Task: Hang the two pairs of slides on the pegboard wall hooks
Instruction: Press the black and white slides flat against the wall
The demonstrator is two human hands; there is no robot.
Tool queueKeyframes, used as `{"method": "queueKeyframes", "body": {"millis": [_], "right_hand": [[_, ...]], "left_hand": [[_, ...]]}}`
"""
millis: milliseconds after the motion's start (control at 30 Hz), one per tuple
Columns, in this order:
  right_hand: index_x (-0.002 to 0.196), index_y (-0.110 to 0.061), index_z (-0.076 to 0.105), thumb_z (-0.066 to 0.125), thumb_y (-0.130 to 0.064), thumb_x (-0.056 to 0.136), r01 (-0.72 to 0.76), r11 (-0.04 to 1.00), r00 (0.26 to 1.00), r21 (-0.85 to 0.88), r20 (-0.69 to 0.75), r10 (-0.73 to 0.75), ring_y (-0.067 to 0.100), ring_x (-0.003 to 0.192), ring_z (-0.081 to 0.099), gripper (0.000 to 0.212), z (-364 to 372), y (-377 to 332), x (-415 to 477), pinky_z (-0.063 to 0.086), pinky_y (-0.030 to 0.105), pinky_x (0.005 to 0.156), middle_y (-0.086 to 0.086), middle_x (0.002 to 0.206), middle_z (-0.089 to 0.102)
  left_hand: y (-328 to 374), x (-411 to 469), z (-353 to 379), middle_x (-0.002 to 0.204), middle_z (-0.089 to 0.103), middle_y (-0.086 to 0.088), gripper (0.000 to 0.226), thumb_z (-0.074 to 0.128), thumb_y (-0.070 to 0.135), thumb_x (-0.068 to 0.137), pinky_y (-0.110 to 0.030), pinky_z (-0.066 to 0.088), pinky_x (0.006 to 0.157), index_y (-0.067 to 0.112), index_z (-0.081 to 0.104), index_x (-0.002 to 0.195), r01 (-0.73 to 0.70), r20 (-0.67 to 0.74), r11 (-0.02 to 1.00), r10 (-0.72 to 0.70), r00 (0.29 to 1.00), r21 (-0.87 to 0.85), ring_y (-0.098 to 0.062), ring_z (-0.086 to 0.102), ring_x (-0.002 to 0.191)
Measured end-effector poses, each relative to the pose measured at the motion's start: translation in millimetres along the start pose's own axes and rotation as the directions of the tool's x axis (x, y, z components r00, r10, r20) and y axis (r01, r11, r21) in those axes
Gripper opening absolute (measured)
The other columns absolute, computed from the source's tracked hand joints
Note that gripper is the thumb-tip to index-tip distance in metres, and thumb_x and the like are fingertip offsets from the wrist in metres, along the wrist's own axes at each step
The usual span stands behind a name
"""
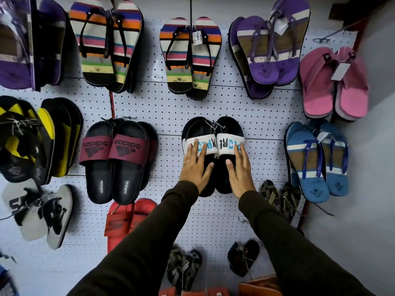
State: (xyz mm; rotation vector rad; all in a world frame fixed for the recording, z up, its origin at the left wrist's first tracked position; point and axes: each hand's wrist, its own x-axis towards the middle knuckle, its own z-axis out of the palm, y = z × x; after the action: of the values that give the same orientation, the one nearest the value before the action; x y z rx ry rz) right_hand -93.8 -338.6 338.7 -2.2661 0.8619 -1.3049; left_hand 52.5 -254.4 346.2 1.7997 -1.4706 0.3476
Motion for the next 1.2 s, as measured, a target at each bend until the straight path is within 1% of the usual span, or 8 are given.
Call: {"method": "queueKeyframes", "body": {"millis": [200, 367, 533, 700, 800, 867, 967, 1200], "right_hand": [[0.154, -0.018, 0.036, 0.034, -0.039, 0.103, 0.001, 0.999, 0.976, 0.050, -0.219, 0.010, 0.024, 0.157, 0.004, 0.055, 6.2, -28.0, -3.7, 0.016, 0.044, 0.127, 0.000, 0.169, 0.011], [0.153, -0.018, 0.037, 0.030, -0.045, 0.102, 0.082, 0.997, 0.949, 0.003, -0.305, -0.077, 0.026, 0.156, 0.007, 0.058, 39.2, -63.6, -11.3, 0.016, 0.046, 0.126, 0.003, 0.167, 0.015], [0.153, -0.015, 0.036, 0.036, -0.037, 0.102, 0.173, 0.982, 0.962, 0.075, -0.227, -0.152, 0.025, 0.157, 0.008, 0.055, 90.8, -105.6, -15.1, 0.015, 0.044, 0.127, 0.002, 0.168, 0.016], [0.155, -0.015, 0.032, 0.034, -0.036, 0.104, 0.261, 0.961, 0.962, 0.088, -0.110, -0.251, 0.019, 0.158, 0.000, 0.056, 149.0, -154.5, -19.7, 0.018, 0.046, 0.126, -0.002, 0.170, 0.006], [0.155, -0.015, 0.032, 0.033, -0.035, 0.104, 0.368, 0.930, 0.929, 0.026, -0.047, -0.366, 0.023, 0.158, 0.004, 0.055, 178.2, -181.8, -20.3, 0.016, 0.047, 0.127, 0.002, 0.169, 0.012], [0.156, -0.019, 0.031, 0.032, -0.037, 0.103, 0.414, 0.909, 0.910, -0.045, 0.038, -0.413, 0.023, 0.158, 0.001, 0.056, 195.8, -194.2, -20.6, 0.011, 0.046, 0.128, 0.000, 0.170, 0.012], [0.157, -0.022, 0.028, 0.029, -0.042, 0.102, 0.404, 0.901, 0.911, -0.158, 0.155, -0.381, 0.025, 0.158, -0.001, 0.058, 214.4, -197.5, -19.5, 0.008, 0.049, 0.128, -0.002, 0.170, 0.010], [0.159, -0.025, 0.017, 0.028, -0.050, 0.100, 0.344, 0.898, 0.927, -0.273, 0.250, -0.279, 0.026, 0.158, -0.007, 0.065, 226.8, -184.0, -8.2, 0.006, 0.047, 0.128, -0.003, 0.170, 0.002]], "left_hand": [[-0.7, -7.2, -22.6, 0.165, 0.005, 0.000, 0.061, 0.034, 0.045, 0.096, -0.043, 0.003, 0.126, 0.024, 0.023, 0.152, -0.010, -0.136, 0.992, -0.007, 0.991, -0.124, -0.021, 0.001, 0.153], [-36.3, -26.5, -51.6, 0.163, 0.016, 0.003, 0.057, 0.034, 0.045, 0.097, -0.040, 0.000, 0.126, 0.026, 0.024, 0.151, -0.039, -0.264, 0.997, 0.021, 0.964, -0.064, -0.015, 0.004, 0.153], [-95.5, -49.7, -95.4, 0.163, 0.015, -0.001, 0.060, 0.039, 0.038, 0.097, -0.043, -0.002, 0.125, 0.022, 0.022, 0.152, -0.035, -0.342, 0.998, 0.051, 0.938, 0.054, -0.020, 0.003, 0.154], [-152.3, -72.7, -142.4, 0.162, 0.019, -0.005, 0.057, 0.034, 0.041, 0.096, -0.045, -0.004, 0.124, 0.018, 0.031, 0.149, 0.091, -0.422, 0.991, -0.043, 0.905, 0.095, -0.026, 0.008, 0.153], [-180.8, -82.0, -159.0, 0.161, 0.022, -0.009, 0.061, 0.031, 0.044, 0.095, -0.048, -0.002, 0.123, 0.014, 0.034, 0.148, 0.178, -0.435, 0.980, -0.122, 0.892, 0.090, -0.030, 0.011, 0.152], [-197.2, -85.2, -164.0, 0.162, 0.019, -0.009, 0.064, 0.029, 0.046, 0.094, -0.047, -0.002, 0.123, 0.015, 0.031, 0.149, 0.218, -0.400, 0.972, -0.165, 0.902, 0.091, -0.030, 0.009, 0.152], [-215.7, -83.6, -165.1, 0.164, 0.013, -0.009, 0.067, 0.029, 0.047, 0.094, -0.048, 0.007, 0.125, 0.014, 0.024, 0.152, 0.184, -0.306, 0.977, -0.143, 0.941, 0.110, -0.030, 0.008, 0.152], [-233.1, -71.5, -160.5, 0.165, 0.002, -0.009, 0.069, 0.038, 0.042, 0.096, -0.045, 0.010, 0.125, 0.014, 0.014, 0.155, 0.171, -0.126, 0.978, -0.156, 0.980, 0.120, -0.030, -0.001, 0.153]]}}
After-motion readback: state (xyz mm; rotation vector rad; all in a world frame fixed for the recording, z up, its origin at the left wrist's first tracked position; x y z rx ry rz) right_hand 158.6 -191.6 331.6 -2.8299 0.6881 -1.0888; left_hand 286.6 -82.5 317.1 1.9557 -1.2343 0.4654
